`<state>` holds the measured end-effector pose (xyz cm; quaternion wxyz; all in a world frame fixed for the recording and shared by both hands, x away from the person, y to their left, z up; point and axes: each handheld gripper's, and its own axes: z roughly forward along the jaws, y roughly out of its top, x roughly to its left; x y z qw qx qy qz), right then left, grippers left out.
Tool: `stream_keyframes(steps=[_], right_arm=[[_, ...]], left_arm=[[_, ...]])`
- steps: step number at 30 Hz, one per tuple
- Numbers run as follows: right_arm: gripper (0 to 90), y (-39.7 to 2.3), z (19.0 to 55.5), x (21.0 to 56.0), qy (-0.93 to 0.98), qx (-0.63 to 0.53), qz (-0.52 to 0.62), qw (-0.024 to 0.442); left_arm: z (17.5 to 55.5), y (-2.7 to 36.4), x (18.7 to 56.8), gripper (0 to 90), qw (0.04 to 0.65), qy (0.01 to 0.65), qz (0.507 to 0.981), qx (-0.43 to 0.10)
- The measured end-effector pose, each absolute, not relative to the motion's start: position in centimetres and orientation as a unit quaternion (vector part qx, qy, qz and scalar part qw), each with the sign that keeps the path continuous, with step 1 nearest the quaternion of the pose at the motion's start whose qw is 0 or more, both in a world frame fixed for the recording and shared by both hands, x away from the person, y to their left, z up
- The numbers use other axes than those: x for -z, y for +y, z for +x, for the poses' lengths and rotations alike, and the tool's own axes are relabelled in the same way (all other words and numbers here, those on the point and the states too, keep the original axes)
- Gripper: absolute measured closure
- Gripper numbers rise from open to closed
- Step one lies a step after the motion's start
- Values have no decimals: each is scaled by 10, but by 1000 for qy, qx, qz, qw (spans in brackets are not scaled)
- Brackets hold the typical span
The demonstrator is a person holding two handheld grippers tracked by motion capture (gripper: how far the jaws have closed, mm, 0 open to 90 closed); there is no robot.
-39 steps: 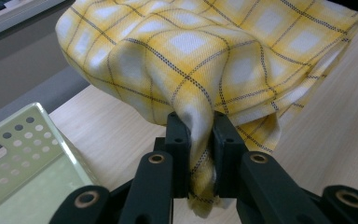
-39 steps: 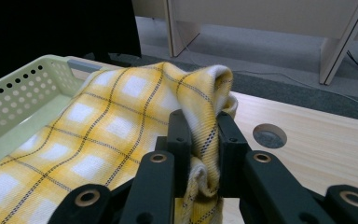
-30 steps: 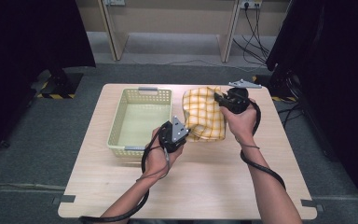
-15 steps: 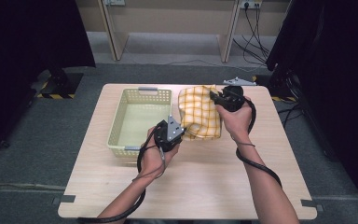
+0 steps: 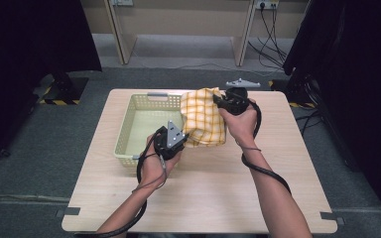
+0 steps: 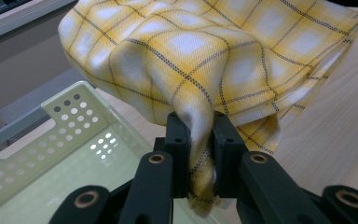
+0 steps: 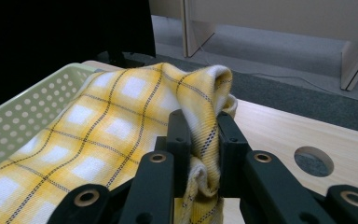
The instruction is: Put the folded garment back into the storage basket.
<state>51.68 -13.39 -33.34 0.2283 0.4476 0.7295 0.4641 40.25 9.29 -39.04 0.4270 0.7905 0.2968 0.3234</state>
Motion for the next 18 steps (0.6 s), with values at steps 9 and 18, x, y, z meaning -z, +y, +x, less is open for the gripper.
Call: stream_keyframes(steps=[9,18], right_arm=[[796,-121,521,333,733,-464,444,224],[796,-112,522,331,735,-464,441,223]], left_arm=[[403,102,390,794,423,302,789,-328],[403,110,390,794,421,307,787,-329]])
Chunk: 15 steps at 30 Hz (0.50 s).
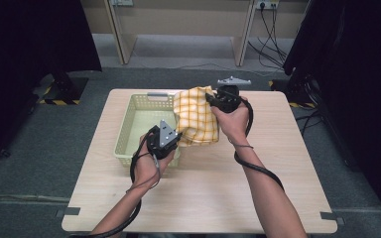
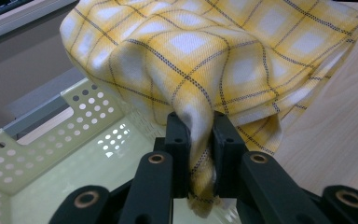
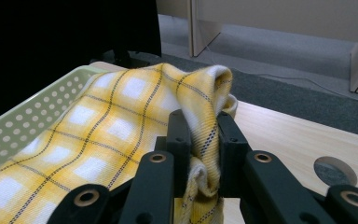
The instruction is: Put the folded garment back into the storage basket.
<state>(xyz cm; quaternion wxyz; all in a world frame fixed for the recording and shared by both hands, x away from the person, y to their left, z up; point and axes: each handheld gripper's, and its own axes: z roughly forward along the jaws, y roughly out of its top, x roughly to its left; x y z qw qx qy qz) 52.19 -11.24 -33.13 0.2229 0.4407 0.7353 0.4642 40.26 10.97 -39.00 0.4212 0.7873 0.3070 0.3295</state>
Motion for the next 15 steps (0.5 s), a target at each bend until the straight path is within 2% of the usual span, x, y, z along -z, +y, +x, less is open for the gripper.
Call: stream_keyframes(steps=[15], right_arm=[[795,-88,528,334,739,-466,438,211]], left_arm=[[403,130,393,793,415,322,782,-334]])
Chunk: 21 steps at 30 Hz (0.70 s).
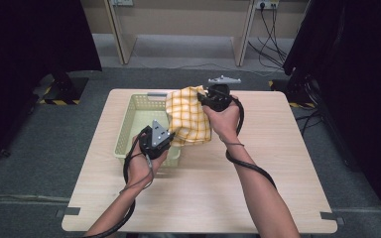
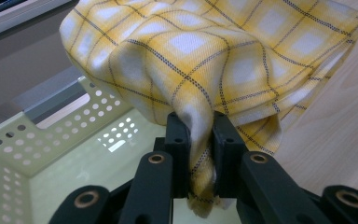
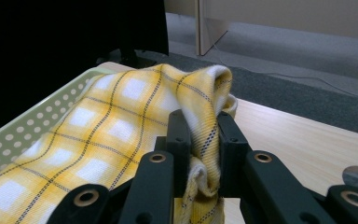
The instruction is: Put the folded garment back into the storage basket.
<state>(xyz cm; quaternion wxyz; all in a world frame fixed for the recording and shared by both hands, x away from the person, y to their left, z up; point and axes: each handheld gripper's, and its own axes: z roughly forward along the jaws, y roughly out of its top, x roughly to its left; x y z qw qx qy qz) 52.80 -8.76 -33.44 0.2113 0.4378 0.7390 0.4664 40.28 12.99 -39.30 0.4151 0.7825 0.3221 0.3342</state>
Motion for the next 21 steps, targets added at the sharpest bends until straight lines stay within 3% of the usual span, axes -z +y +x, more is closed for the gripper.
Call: stream_keyframes(steps=[21], right_arm=[[795,-41,535,342,750,-465,430,191]], left_arm=[[399,169,403,793,399,352,775,-341]])
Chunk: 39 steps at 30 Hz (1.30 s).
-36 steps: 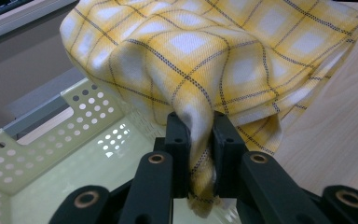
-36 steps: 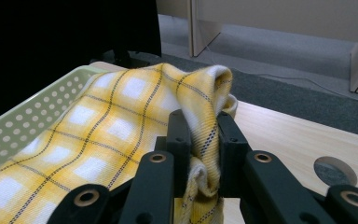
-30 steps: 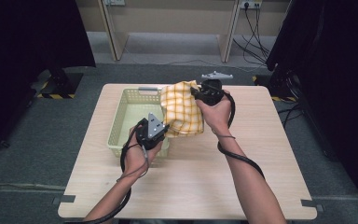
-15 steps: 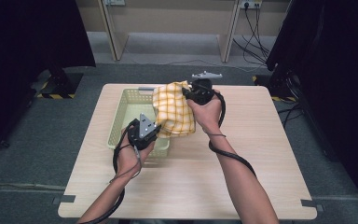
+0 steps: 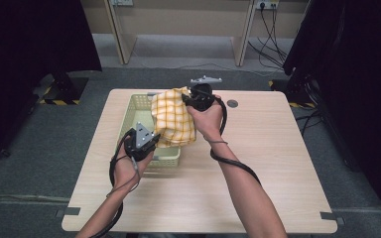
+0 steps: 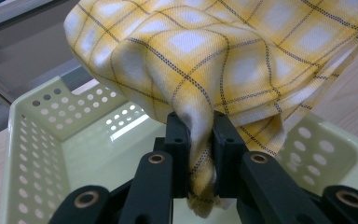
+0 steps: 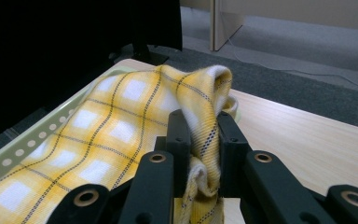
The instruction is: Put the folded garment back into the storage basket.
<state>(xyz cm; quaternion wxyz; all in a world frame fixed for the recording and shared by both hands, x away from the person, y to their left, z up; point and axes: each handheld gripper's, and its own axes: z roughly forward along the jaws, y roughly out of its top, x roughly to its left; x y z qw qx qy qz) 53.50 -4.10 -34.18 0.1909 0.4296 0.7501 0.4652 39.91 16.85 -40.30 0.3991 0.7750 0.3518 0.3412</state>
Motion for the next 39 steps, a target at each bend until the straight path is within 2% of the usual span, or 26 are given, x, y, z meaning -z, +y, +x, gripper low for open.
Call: stream_keyframes(steps=[39], right_arm=[[794,13,549,353,762,-453,428,173]], left_arm=[[403,206,410,795,377,392,766,-343]])
